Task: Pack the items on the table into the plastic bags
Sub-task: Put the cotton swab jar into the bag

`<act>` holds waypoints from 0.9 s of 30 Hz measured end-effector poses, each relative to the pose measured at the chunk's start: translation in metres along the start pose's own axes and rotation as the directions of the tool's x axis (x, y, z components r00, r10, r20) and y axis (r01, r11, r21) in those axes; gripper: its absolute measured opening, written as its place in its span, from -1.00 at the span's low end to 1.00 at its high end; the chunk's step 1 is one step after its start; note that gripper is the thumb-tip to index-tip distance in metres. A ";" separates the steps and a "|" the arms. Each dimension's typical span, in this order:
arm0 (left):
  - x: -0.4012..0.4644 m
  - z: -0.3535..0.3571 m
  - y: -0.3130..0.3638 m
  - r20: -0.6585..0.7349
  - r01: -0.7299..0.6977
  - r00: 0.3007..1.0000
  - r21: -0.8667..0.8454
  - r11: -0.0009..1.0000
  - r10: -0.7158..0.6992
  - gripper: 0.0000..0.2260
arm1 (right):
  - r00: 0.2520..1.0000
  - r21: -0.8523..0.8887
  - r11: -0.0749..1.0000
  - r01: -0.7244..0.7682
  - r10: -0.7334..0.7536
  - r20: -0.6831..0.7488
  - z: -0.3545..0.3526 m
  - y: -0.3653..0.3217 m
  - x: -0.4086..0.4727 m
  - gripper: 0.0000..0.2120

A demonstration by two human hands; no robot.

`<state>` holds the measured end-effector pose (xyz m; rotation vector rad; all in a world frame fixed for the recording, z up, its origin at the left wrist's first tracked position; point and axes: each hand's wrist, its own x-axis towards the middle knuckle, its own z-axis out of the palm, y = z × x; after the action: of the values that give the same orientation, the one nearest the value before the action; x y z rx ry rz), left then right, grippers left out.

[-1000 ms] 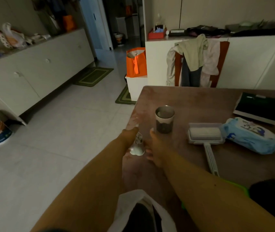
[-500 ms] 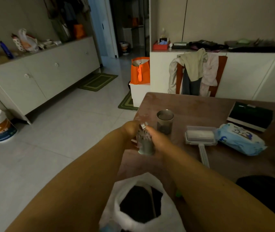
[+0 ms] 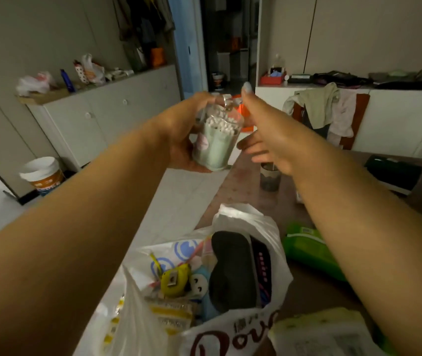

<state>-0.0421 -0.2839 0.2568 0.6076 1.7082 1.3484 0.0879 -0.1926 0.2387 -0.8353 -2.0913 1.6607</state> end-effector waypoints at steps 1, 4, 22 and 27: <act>-0.012 -0.008 -0.004 -0.036 -0.006 0.999 0.059 0.998 0.008 -0.54 | 0.999 -0.095 0.995 0.040 -0.041 -0.014 0.002 -0.003 -0.019 -0.14; -0.049 -0.031 -0.029 -0.013 0.034 0.999 0.256 0.966 -0.032 -0.51 | 0.994 -0.361 0.929 0.077 -0.041 0.106 0.013 0.003 -0.073 0.02; -0.041 0.010 -0.144 -0.209 0.346 0.929 0.784 0.515 -0.306 -0.54 | 0.974 0.158 0.980 0.122 -0.088 -0.208 0.010 0.058 -0.084 -0.51; -0.049 0.023 -0.098 -0.194 0.304 0.935 0.870 0.388 -0.298 -0.63 | 0.974 0.175 0.978 0.118 -0.080 -0.213 0.012 0.063 -0.083 -0.55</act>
<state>0.0153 -0.3396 0.1791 0.7883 2.3527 0.0415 0.1586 -0.2453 0.1830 -0.7914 -1.7790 1.6136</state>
